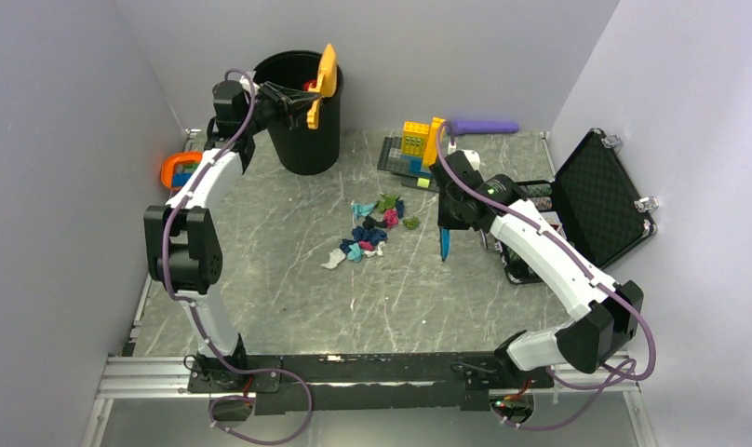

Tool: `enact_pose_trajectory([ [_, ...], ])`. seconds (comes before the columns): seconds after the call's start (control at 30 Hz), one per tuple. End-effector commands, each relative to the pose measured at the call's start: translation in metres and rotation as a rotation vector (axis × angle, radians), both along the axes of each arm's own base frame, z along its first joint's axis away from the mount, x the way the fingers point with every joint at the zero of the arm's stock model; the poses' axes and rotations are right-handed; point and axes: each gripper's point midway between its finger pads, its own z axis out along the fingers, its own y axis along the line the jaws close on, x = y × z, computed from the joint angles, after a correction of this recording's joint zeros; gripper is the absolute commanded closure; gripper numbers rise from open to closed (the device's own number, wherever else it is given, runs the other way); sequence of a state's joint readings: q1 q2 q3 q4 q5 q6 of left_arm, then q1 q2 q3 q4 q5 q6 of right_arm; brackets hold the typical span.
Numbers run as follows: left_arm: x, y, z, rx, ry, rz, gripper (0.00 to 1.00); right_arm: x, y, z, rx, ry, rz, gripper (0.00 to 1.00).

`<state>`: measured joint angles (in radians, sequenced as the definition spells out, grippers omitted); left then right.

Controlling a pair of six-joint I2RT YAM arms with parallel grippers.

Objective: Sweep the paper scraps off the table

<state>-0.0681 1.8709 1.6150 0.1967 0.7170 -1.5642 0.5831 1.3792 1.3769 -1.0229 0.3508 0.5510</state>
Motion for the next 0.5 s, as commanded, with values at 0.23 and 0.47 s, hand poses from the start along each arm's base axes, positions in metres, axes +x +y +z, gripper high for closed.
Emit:
enact_pose_trajectory([
  [0.23, -0.015, 0.029, 0.077, -0.239, -0.169, 0.018, 1.00, -0.001, 0.003, 0.010, 0.071, -0.047, -0.020, 1.00],
  [0.47, -0.029, 0.030, 0.084, -0.150, -0.196, 0.013, 1.00, 0.001, 0.012, 0.010, 0.102, -0.049, 0.011, 1.00],
])
